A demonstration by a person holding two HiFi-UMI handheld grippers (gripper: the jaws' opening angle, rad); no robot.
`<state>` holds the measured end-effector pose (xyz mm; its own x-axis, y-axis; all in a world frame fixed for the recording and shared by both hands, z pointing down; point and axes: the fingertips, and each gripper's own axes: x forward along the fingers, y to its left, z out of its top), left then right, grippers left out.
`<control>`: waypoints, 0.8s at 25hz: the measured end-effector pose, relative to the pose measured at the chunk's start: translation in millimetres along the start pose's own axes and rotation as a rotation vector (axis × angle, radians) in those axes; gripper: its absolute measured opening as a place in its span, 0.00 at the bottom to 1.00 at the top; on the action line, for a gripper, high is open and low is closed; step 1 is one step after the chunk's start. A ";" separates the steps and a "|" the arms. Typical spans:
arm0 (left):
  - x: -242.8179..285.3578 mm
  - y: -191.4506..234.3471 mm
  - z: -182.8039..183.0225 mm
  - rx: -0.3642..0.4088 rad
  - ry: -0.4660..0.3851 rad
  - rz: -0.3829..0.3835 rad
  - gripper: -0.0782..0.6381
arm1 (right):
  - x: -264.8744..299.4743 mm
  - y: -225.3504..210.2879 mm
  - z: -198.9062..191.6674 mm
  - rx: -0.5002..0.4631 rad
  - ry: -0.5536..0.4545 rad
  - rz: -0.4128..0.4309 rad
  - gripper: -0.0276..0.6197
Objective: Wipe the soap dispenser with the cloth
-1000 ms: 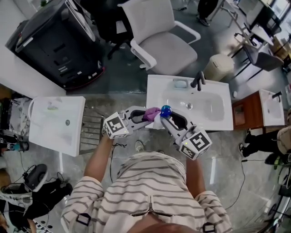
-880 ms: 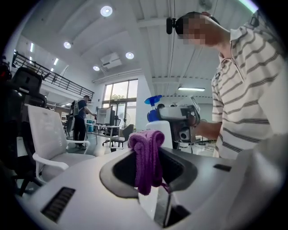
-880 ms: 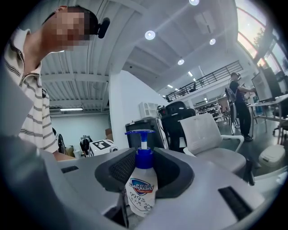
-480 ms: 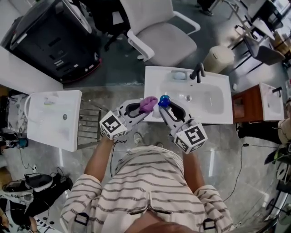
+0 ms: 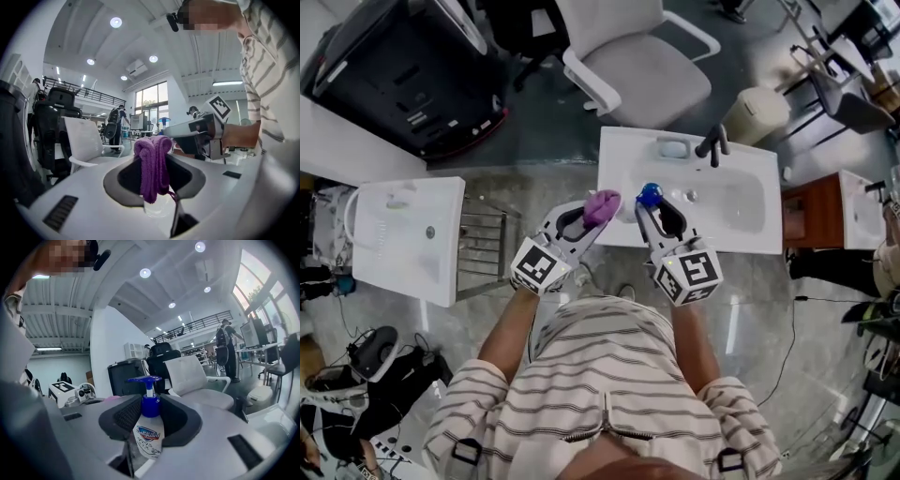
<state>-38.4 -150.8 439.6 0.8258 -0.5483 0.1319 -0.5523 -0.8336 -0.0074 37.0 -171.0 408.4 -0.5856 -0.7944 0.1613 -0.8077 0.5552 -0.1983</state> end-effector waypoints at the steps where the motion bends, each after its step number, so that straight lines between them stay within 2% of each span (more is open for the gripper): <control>1: 0.3 3.6 -2.0 -0.001 0.009 0.027 0.28 | 3.9 -4.1 -2.4 0.000 0.005 -0.019 0.25; 4: 2.1 14.4 -6.7 -0.013 0.026 0.094 0.28 | 17.2 -15.6 -10.1 -0.003 0.020 -0.063 0.25; 8: 2.0 25.4 -15.2 -0.021 0.048 0.138 0.28 | 36.4 -27.0 -22.6 0.007 0.034 -0.097 0.25; 16: 0.0 50.0 -37.3 -0.046 0.094 0.185 0.28 | 87.2 -59.7 -59.3 0.029 0.059 -0.188 0.25; 20: -3.1 61.1 -49.8 -0.076 0.107 0.202 0.28 | 114.9 -68.9 -80.4 0.010 0.083 -0.216 0.25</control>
<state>-80.4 -196.8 488.2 0.6835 -0.6895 0.2394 -0.7151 -0.6984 0.0300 19.9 -280.7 518.3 -0.4031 -0.8712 0.2802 -0.9145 0.3718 -0.1596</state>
